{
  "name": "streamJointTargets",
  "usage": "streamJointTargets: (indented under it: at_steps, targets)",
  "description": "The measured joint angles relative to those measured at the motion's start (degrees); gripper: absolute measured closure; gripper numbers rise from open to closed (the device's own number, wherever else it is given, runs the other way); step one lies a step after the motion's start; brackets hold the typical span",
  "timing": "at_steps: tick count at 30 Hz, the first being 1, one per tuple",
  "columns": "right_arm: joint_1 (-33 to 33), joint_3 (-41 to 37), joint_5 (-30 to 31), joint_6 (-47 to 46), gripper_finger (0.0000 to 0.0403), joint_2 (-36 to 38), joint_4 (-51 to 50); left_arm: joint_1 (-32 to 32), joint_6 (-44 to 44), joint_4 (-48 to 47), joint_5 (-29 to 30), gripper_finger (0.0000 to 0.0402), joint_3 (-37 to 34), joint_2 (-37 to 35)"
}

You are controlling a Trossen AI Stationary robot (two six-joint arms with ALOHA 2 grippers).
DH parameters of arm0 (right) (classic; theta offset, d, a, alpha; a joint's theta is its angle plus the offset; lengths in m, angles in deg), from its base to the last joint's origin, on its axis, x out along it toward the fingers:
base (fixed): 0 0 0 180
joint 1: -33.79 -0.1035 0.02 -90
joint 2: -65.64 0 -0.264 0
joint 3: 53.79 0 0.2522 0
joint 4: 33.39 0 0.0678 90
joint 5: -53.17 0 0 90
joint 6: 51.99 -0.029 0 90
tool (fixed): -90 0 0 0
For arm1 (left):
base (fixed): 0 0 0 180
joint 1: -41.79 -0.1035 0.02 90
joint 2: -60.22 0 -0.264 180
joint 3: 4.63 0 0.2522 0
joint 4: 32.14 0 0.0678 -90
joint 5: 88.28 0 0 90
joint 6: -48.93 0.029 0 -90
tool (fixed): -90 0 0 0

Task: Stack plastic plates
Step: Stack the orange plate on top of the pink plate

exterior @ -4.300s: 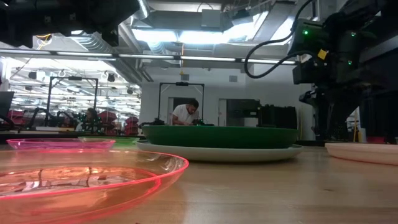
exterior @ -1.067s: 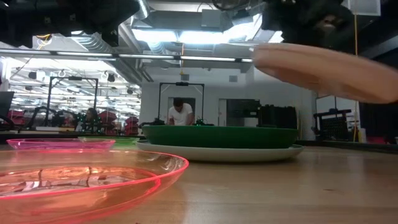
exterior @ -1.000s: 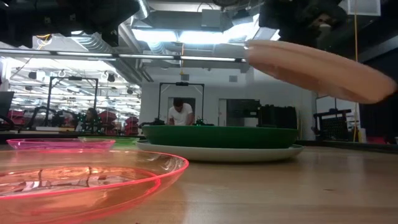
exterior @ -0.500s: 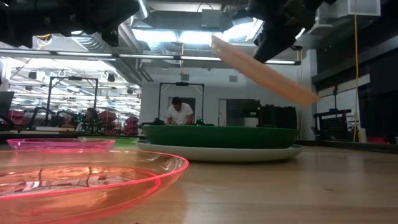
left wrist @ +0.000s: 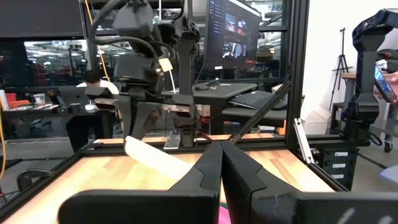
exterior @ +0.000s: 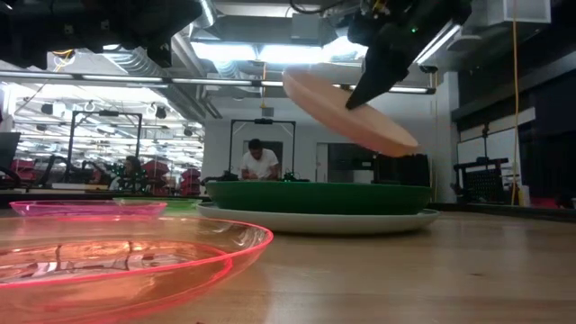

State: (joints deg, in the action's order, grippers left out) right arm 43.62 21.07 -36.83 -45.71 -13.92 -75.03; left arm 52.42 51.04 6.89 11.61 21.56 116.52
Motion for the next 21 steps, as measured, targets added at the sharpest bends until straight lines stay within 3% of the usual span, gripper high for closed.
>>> streamJointTargets:
  at_steps: [21]
  targets:
    - [2.61, 0.00, -1.52, 0.02, 0.0403, -9.04, 4.18, 0.00, 0.02, -0.02, 0.09, 0.0398, 0.00, -0.01]
